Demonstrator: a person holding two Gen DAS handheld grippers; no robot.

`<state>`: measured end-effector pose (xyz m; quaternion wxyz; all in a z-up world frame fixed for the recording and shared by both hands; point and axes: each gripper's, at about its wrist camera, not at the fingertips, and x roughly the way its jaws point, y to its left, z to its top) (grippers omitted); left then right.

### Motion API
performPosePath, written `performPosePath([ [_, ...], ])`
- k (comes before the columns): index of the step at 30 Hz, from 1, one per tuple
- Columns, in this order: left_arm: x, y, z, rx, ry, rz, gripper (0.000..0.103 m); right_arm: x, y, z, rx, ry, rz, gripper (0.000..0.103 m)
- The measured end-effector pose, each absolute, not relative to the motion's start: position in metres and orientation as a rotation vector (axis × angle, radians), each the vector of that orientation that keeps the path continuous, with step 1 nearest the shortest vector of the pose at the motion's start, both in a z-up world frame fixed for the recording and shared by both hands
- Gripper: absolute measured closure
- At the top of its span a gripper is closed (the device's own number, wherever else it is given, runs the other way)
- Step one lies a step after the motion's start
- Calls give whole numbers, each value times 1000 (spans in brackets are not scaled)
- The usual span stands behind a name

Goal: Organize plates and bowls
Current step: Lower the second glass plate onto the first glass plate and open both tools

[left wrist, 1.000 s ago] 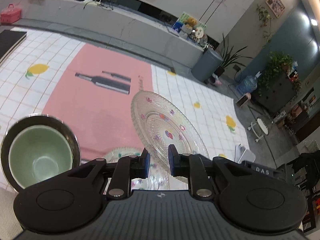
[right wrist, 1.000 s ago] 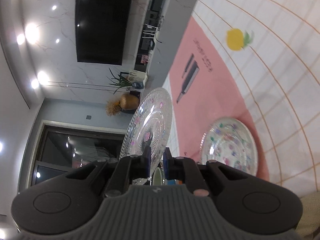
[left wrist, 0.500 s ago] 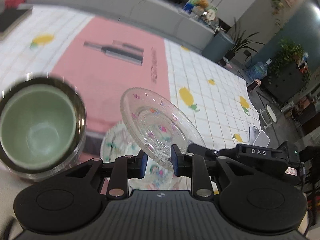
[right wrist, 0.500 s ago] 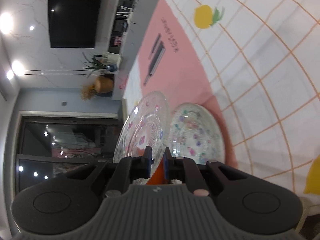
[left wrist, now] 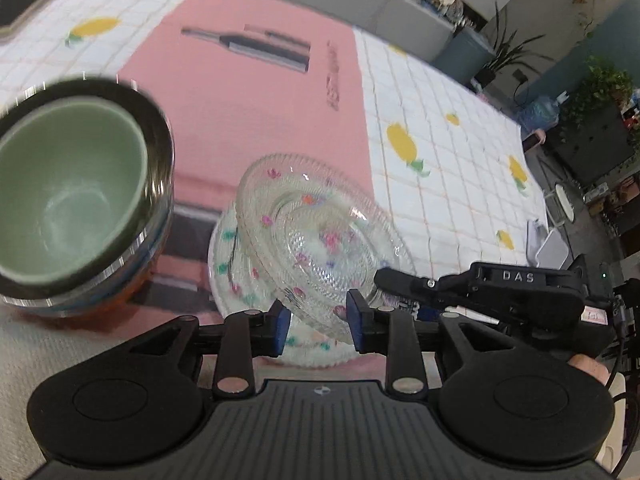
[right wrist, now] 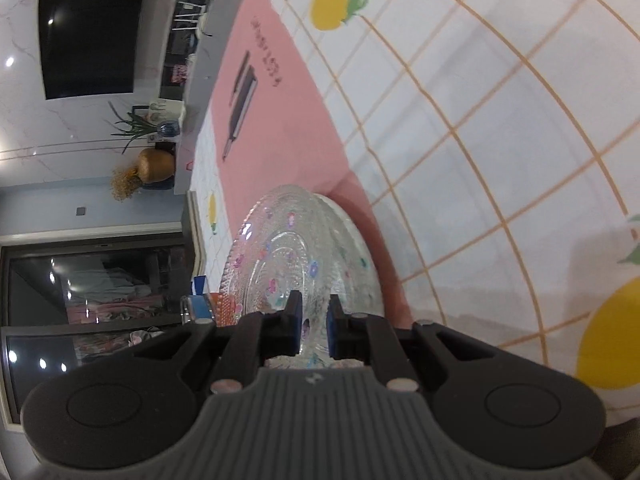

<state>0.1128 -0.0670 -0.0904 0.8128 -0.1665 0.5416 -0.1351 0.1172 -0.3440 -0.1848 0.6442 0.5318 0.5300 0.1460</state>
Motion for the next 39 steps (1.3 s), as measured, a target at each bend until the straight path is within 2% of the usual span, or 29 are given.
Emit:
performPosePath([
  [7, 112, -62, -102, -364, 1226, -258, 64, 113, -345, -181, 1159, 1213, 312, 97],
  [9, 111, -65, -99, -329, 1230, -257, 58, 115, -340, -172, 1077, 1198, 310, 97],
  [12, 110, -73, -98, -242, 1257, -231, 55, 115, -330, -157, 944, 1186, 296, 97],
  [16, 105, -82, -91, -140, 1236, -229, 50, 112, -317, -138, 768, 1160, 282, 95],
  [21, 96, -87, -84, -63, 1211, -229, 49, 108, -299, -121, 599, 1150, 261, 92],
  [25, 96, -85, -80, -70, 1210, -230, 47, 104, -282, -108, 446, 1134, 215, 88],
  [27, 98, -82, -79, -95, 1212, -218, 44, 104, -278, -108, 393, 1148, 169, 83],
  [35, 98, -81, -79, -98, 1211, -218, 43, 105, -281, -112, 413, 1150, 166, 80],
  [36, 97, -82, -79, -92, 1207, -217, 43, 105, -278, -110, 396, 1145, 163, 78],
  [37, 97, -83, -78, -87, 1204, -218, 43, 105, -274, -109, 369, 1143, 154, 59],
  [38, 97, -84, -78, -80, 1201, -218, 42, 106, -269, -107, 334, 1139, 140, 35],
  [39, 97, -84, -78, -73, 1197, -216, 42, 107, -263, -106, 296, 1128, 126, 28],
])
